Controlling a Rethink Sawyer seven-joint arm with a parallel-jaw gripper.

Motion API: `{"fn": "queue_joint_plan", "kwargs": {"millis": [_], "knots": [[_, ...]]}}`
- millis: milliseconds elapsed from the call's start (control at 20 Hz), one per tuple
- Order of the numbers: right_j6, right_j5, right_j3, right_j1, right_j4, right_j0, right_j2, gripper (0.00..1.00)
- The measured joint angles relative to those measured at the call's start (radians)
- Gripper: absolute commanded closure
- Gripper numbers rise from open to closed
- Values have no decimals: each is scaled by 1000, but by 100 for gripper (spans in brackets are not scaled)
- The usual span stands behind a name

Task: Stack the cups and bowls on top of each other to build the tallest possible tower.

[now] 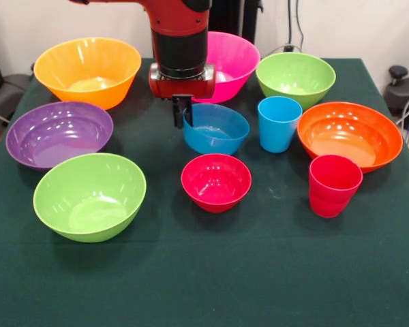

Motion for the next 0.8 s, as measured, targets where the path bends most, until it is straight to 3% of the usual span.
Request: {"fn": "queue_joint_plan", "kwargs": {"millis": [800], "knots": [[0,114,-22,-15,3,-15,15,100]]}}
